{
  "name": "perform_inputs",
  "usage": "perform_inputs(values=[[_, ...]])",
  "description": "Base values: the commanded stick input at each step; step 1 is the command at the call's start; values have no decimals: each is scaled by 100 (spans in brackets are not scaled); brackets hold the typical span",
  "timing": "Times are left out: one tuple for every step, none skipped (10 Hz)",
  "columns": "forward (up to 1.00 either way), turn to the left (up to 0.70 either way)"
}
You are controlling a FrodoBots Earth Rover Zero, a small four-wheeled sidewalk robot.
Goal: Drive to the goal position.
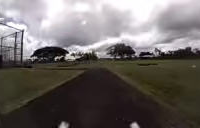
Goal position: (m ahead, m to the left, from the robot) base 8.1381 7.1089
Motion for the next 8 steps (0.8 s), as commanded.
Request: perform_inputs(values=[[100, 0], [100, 0], [100, 0], [100, 0], [100, 0], [100, 0], [100, 0], [100, 0]])
